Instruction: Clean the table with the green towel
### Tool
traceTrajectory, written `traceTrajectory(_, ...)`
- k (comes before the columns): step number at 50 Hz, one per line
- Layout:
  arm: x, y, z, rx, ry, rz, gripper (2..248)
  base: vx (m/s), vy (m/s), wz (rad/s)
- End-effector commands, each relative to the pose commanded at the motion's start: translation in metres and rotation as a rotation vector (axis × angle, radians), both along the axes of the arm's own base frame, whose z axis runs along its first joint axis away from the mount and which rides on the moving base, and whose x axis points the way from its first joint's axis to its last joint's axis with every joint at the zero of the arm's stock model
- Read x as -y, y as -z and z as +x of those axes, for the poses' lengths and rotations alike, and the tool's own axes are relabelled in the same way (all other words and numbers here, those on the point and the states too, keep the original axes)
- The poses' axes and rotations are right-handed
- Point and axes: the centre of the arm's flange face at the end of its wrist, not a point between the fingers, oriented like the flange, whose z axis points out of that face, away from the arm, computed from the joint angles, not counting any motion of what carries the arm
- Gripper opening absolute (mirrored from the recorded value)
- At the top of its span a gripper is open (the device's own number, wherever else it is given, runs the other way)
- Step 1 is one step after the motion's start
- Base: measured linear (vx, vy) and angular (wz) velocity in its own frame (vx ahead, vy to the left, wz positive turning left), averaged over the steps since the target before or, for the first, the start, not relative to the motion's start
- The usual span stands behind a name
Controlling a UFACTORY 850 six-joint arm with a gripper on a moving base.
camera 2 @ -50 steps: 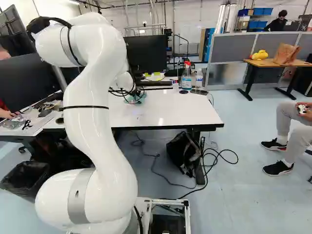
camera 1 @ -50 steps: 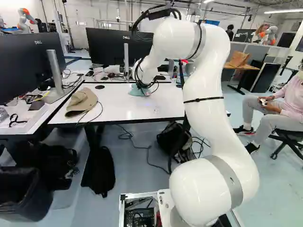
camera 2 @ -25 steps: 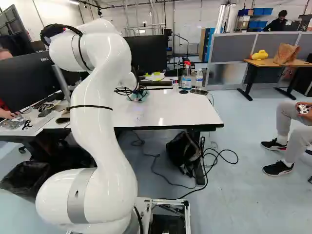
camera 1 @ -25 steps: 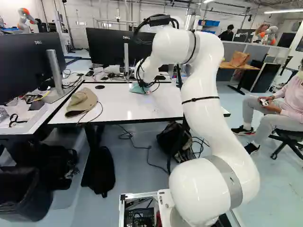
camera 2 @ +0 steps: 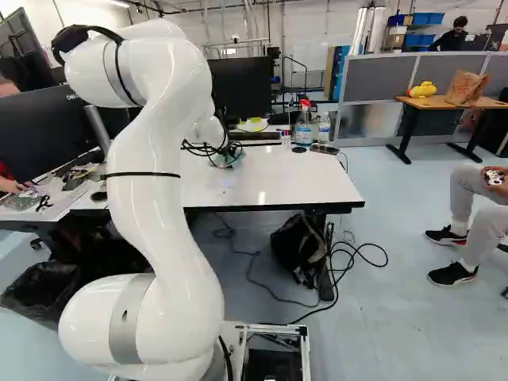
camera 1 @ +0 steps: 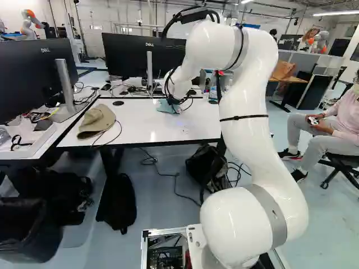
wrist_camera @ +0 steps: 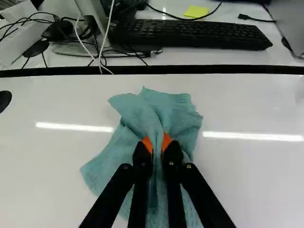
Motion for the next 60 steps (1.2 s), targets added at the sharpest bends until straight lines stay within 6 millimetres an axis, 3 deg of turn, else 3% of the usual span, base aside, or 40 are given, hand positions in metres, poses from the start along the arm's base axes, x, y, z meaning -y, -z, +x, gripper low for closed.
traceTrajectory(37,0.0,-0.007,-0.067,-0.052,-0.014,-0.007,41,0.0,0.0,0.0)
traceTrajectory(60,-0.034,-0.005,-0.05,-0.036,-0.063,-0.006,41,0.0,0.0,0.0)
